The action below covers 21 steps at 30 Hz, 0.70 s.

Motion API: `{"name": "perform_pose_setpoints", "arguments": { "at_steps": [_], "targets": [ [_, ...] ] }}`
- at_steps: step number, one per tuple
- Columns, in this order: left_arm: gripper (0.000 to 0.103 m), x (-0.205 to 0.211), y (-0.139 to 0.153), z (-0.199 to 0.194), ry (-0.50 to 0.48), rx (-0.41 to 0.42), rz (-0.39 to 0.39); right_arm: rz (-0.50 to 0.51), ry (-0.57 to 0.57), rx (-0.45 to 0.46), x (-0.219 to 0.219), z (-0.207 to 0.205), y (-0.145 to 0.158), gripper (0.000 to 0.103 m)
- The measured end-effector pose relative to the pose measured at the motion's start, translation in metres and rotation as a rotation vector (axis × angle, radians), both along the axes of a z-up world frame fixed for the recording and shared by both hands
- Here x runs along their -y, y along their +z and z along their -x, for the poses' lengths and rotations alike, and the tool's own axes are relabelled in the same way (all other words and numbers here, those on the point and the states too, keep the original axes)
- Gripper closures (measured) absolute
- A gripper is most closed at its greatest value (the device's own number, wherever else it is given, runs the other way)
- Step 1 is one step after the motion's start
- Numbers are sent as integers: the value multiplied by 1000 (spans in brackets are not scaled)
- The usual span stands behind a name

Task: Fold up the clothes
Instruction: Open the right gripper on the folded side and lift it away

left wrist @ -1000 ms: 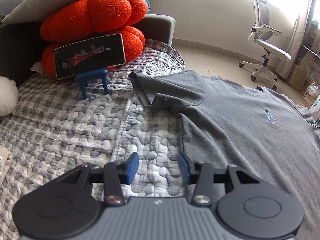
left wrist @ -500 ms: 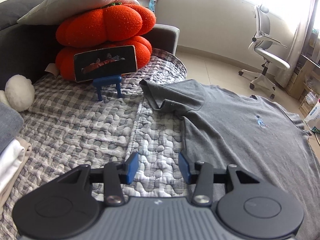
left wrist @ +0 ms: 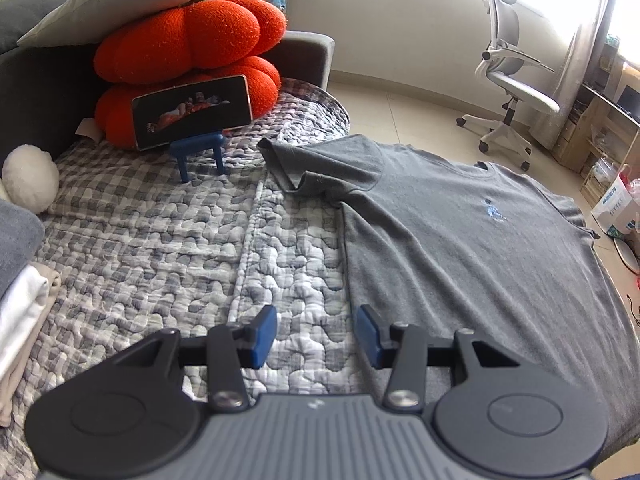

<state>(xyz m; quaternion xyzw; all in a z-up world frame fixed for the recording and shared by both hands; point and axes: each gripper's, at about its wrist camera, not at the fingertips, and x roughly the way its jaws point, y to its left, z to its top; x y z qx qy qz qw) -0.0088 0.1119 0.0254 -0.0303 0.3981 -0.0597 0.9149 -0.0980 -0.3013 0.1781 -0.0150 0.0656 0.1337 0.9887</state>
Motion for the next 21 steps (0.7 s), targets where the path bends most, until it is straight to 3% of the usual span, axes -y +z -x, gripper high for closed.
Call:
{"name": "perform_pose_setpoints", "arguments": {
  "at_steps": [2, 10, 21],
  "targets": [
    [58, 3, -3, 0, -13, -25, 5, 7, 0, -63, -9, -6, -15, 39],
    [58, 25, -21, 14, -57, -121, 46, -27, -70, -355, -18, -16, -97, 39],
    [58, 26, -31, 40, -47, -136, 67, -77, -149, -409, 38, 69, -122, 39]
  ]
}}
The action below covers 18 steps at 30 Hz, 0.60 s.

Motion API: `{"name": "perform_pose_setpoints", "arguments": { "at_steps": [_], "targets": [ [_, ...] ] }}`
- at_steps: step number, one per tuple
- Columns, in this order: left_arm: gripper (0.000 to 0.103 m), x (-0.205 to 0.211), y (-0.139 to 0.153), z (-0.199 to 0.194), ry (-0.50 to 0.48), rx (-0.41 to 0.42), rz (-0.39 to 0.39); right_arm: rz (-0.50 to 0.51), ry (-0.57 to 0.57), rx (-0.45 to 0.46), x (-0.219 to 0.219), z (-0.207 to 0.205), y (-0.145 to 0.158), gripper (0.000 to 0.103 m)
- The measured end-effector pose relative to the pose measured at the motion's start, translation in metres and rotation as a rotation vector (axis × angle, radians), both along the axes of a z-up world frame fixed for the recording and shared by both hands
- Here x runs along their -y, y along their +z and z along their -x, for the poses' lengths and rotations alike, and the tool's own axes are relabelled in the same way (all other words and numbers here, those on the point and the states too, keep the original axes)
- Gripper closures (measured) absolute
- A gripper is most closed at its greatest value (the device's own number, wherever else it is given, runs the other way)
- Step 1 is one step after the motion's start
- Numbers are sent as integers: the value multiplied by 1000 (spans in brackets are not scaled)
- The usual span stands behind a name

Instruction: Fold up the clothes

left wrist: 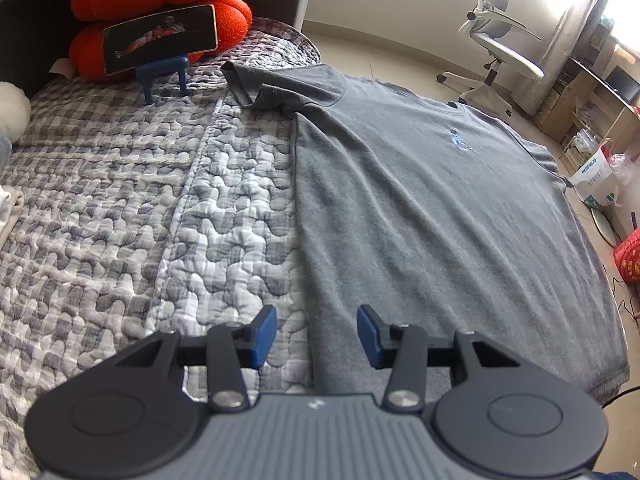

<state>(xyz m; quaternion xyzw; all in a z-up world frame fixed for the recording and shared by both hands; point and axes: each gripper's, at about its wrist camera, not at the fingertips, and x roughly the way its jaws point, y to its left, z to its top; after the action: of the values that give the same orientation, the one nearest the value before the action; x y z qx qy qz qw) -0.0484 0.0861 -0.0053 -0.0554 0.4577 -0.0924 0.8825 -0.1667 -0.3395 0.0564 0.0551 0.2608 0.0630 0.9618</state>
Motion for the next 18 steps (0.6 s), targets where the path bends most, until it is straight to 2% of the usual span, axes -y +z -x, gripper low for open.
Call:
{"name": "perform_pose_setpoints", "arguments": {
  "at_steps": [6, 11, 14, 16, 18],
  "targets": [
    [58, -3, -2, 12, 12, -21, 13, -17, -15, -62, 11, 19, -35, 39],
    [58, 0, -1, 27, -7, -38, 9, -92, -33, -94, 24, 18, -64, 39],
    [59, 6, -2, 34, -23, -41, -11, -130, -53, -105, 30, 17, -77, 46],
    [60, 10, -3, 38, -38, -42, -25, -151, -62, -107, 34, 17, -83, 55],
    [60, 13, -8, 43, -55, -51, -34, -154, -74, -112, 36, 17, -88, 58]
  ]
}}
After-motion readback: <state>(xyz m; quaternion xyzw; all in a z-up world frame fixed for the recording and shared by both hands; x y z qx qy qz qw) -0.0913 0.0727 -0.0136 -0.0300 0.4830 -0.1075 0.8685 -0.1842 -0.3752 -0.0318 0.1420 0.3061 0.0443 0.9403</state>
